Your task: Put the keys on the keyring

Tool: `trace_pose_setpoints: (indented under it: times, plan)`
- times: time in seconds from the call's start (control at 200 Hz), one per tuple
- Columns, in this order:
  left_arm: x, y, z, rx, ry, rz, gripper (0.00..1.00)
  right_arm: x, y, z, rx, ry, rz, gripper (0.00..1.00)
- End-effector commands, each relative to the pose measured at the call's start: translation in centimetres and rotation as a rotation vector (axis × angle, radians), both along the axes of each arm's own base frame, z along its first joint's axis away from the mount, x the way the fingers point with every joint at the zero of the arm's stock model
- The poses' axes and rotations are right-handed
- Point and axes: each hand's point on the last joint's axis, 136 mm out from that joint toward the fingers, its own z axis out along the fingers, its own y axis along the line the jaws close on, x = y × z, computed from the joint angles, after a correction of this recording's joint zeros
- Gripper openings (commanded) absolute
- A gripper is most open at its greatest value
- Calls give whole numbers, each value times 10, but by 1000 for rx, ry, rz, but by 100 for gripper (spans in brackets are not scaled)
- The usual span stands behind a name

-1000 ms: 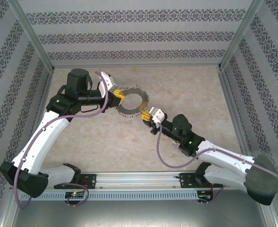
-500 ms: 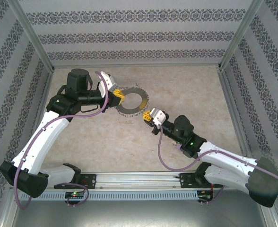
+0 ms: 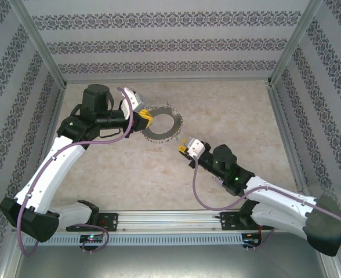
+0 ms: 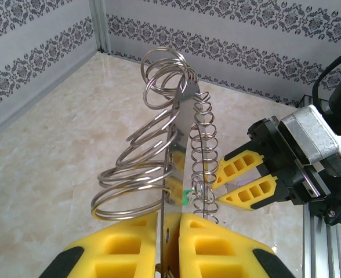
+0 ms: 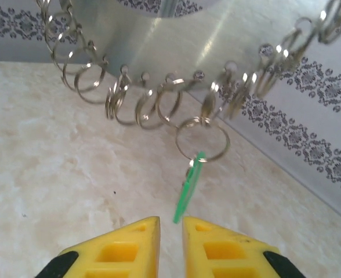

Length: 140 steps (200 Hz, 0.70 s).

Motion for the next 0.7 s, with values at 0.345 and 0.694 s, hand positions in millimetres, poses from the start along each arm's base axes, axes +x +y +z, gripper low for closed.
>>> trace_pose_setpoints:
  times: [0.345, 0.694]
  plan:
    - [0, -3, 13, 1, -36, 2, 0, -31, 34, 58, 152, -38, 243, 10]
    - [-3, -1, 13, 9, -41, 12, 0, -10, 37, 56, 106, -78, 151, 13]
